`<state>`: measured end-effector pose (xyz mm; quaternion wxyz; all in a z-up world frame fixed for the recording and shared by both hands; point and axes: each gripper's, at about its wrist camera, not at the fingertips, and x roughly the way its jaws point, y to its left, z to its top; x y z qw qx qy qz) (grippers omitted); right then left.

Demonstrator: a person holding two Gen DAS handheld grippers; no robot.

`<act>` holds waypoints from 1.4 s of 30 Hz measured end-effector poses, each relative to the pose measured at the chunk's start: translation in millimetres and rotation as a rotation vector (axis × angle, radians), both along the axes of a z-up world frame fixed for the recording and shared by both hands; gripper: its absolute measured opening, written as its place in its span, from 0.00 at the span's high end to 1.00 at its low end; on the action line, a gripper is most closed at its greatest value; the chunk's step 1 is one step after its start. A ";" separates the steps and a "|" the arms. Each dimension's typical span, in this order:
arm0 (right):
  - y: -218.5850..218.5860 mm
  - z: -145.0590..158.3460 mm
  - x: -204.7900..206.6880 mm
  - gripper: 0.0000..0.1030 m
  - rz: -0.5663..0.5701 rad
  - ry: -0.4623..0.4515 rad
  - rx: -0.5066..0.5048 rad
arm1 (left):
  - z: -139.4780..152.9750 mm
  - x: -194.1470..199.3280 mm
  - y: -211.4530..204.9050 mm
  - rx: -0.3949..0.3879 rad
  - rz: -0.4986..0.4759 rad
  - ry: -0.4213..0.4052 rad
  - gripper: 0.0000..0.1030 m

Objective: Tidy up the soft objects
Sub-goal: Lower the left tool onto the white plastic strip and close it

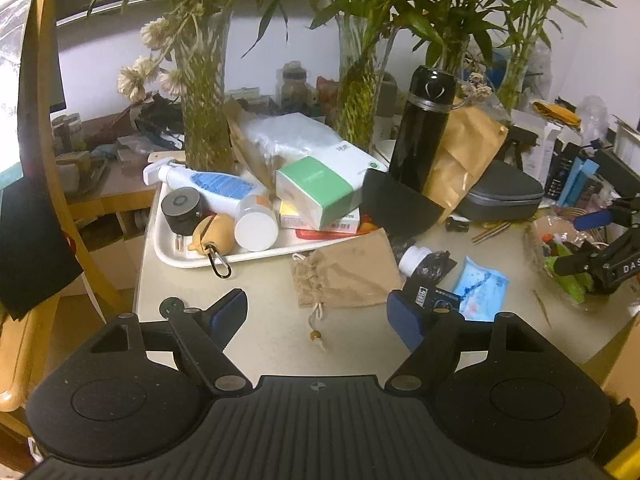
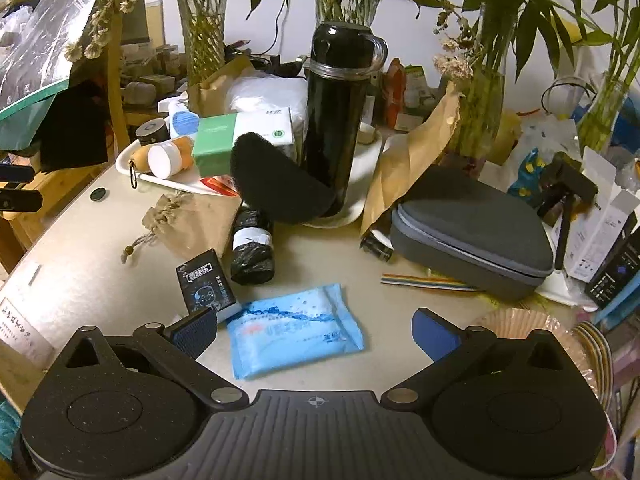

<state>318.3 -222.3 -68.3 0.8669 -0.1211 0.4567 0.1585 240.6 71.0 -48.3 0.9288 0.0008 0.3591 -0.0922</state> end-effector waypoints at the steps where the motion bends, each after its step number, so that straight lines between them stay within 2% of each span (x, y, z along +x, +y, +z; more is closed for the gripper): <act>1: 0.1 -1.3 1.2 0.00 0.001 0.003 -0.003 | 0.2 -0.1 -0.4 -0.006 0.005 0.003 0.26; 5: 0.3 -3.9 3.0 0.00 0.005 0.005 -0.011 | 2.3 -1.2 -1.4 -0.038 -0.009 -0.002 0.26; 9: 1.3 -4.4 3.1 0.00 0.010 0.012 -0.008 | -1.0 1.3 -8.0 -0.025 -0.062 0.027 0.26; 11: 2.0 -5.2 4.1 0.00 0.012 0.024 -0.006 | -5.3 5.2 -13.7 -0.032 -0.134 0.065 0.26; 13: 3.8 -6.9 5.4 0.00 0.020 0.040 -0.004 | -13.1 14.8 -18.9 -0.058 -0.222 0.137 0.26; 16: 8.3 -10.9 6.5 0.00 0.043 0.054 -0.014 | -23.6 25.4 -26.7 -0.089 -0.305 0.209 0.27; 21: 11.2 -14.5 8.2 0.00 0.054 0.061 -0.037 | -39.0 28.7 -50.2 -0.006 -0.473 0.195 0.27; 24: 9.1 -13.4 10.4 0.00 0.039 0.061 -0.034 | -51.6 32.1 -61.3 0.025 -0.543 0.203 0.28; 28: 8.9 -12.3 12.5 0.00 0.025 0.066 -0.025 | -65.6 36.5 -74.5 0.060 -0.626 0.217 0.41; 31: 12.0 -12.4 11.6 0.00 0.039 0.075 -0.021 | -74.1 38.7 -83.3 0.083 -0.691 0.222 0.41; 37: 16.0 -11.3 11.3 0.00 0.052 0.070 -0.028 | -94.5 41.4 -101.8 0.151 -0.769 0.229 0.42; 42: 16.7 -10.3 12.8 0.00 0.049 0.068 -0.025 | -109.4 40.7 -112.9 0.192 -0.822 0.251 0.52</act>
